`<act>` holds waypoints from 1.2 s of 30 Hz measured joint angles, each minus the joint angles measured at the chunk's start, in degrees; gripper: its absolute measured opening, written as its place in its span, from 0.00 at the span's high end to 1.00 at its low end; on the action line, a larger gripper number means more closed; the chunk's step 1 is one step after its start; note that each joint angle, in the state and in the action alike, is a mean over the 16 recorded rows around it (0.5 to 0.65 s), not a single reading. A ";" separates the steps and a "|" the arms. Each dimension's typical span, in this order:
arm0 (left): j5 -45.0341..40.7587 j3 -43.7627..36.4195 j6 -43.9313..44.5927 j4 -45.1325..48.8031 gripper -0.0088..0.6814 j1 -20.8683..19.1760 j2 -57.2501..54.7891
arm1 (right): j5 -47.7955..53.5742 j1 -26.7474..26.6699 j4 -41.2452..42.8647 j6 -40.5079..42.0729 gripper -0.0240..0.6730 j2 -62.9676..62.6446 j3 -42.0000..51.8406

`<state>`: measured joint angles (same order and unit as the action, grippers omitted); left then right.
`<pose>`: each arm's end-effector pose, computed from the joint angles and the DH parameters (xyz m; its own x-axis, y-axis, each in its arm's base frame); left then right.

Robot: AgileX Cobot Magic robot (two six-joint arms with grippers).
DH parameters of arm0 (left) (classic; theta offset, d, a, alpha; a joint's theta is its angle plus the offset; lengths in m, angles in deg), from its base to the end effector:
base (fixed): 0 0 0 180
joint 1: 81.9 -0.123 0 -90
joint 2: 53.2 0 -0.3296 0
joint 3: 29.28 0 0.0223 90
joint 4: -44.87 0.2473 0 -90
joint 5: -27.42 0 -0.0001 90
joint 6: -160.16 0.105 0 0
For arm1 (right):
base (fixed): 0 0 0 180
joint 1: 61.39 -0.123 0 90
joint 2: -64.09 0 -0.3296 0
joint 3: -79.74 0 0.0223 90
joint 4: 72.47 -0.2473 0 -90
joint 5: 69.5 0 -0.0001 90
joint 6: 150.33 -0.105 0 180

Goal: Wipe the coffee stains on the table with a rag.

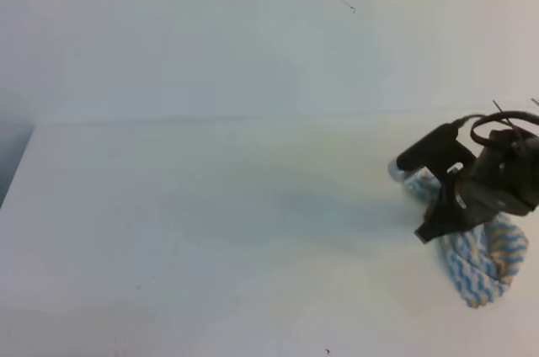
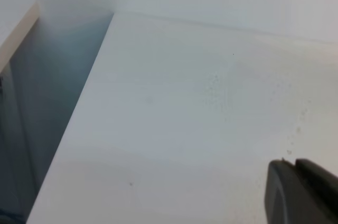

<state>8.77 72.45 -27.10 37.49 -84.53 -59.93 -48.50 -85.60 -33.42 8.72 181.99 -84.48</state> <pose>0.0193 -0.0034 0.1808 -0.2247 -0.2566 -0.9400 -0.0632 0.9665 -0.2487 0.3738 0.1420 0.1708 -0.6778 -0.6025 -0.4214 -0.5064 0.7981 -0.3265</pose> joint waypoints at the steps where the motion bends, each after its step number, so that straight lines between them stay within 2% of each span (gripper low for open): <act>1: 0.00 0.00 0.00 0.00 0.99 0.00 0.00 | 0.34 0.47 0.09 -0.22 0.97 0.45 -1.47; 10: 0.00 0.00 -0.01 0.00 0.99 0.00 0.00 | 4.14 0.61 -2.29 0.14 0.97 -2.95 -11.21; 19: 0.00 0.00 -0.07 0.00 0.99 0.00 0.00 | 10.87 -1.38 -3.24 1.51 0.97 -20.84 -12.43; 28: 0.06 -0.16 -0.11 0.00 0.99 0.00 0.00 | 19.79 -2.05 -0.42 0.67 0.97 -42.29 -6.06; 36: 0.06 -0.16 -0.08 0.00 0.99 0.00 0.00 | 25.69 -2.04 0.59 -2.84 0.97 -61.55 8.23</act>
<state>8.83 72.29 -27.18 37.49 -84.53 -59.93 -22.82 -87.64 -32.83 5.88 120.45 -76.26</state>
